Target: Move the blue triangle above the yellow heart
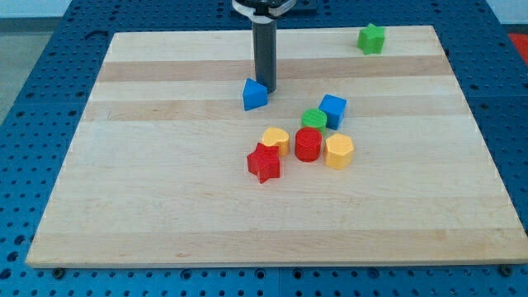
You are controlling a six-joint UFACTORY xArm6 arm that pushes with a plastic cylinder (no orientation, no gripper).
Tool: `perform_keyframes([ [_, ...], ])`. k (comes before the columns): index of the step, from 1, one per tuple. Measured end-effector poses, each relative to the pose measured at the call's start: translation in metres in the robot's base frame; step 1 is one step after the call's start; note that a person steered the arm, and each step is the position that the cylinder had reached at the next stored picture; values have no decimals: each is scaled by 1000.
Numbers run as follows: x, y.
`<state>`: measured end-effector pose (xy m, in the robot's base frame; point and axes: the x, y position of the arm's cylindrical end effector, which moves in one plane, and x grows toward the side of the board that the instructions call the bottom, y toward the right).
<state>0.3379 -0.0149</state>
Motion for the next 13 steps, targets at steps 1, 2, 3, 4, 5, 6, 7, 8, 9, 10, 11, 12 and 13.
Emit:
perform_keyframes([
  [1,-10,-14],
  [2,-2,-35],
  [3,26,-40],
  [4,38,-40],
  [5,41,-40],
  [6,49,-40],
  [7,49,-40],
  [8,52,-40],
  [9,54,-37],
  [10,57,-35],
  [11,56,-38],
  [12,55,-54],
  [13,55,-54],
])
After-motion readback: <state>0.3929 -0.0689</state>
